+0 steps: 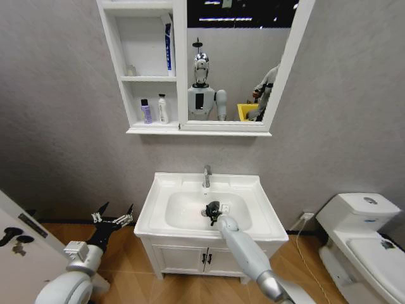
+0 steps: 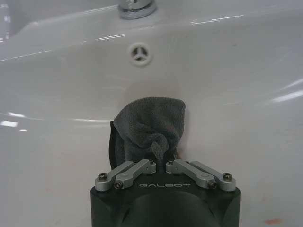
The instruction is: Move facial cleanser and shampoo from washbasin to cabinet, then wipe washbasin with towel.
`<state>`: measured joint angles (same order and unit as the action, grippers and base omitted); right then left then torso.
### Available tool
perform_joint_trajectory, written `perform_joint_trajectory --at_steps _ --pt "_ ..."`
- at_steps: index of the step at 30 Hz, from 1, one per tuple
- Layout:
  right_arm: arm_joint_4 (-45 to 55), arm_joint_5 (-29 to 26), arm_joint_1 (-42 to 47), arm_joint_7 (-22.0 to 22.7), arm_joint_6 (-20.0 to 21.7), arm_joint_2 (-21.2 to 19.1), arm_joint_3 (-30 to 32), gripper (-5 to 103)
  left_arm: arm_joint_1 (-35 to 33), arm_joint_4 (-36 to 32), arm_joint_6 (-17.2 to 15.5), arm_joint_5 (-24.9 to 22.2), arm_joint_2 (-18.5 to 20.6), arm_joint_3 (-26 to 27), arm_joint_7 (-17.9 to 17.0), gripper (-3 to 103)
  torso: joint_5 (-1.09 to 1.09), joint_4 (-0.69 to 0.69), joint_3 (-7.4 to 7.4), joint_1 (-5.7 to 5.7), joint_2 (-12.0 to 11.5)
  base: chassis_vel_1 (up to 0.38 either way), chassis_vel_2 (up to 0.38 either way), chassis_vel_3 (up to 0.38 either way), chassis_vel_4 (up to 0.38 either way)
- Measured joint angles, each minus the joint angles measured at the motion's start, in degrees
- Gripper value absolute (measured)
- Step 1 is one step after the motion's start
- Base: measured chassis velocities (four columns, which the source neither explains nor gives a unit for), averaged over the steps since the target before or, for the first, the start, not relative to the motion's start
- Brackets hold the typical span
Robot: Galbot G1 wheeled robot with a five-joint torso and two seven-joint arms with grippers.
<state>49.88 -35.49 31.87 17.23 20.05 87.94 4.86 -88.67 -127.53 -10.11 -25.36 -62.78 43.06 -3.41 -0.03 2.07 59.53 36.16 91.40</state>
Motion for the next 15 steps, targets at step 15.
perform_joint_trajectory --at_steps 15 --pt "3.70 -8.97 0.35 1.99 0.92 4.31 -2.85 4 0.00 0.00 0.00 0.00 0.00 0.00 0.01 100 0.03 0.02 0.02 0.02 -0.02 0.000 0.000 0.000 0.000"
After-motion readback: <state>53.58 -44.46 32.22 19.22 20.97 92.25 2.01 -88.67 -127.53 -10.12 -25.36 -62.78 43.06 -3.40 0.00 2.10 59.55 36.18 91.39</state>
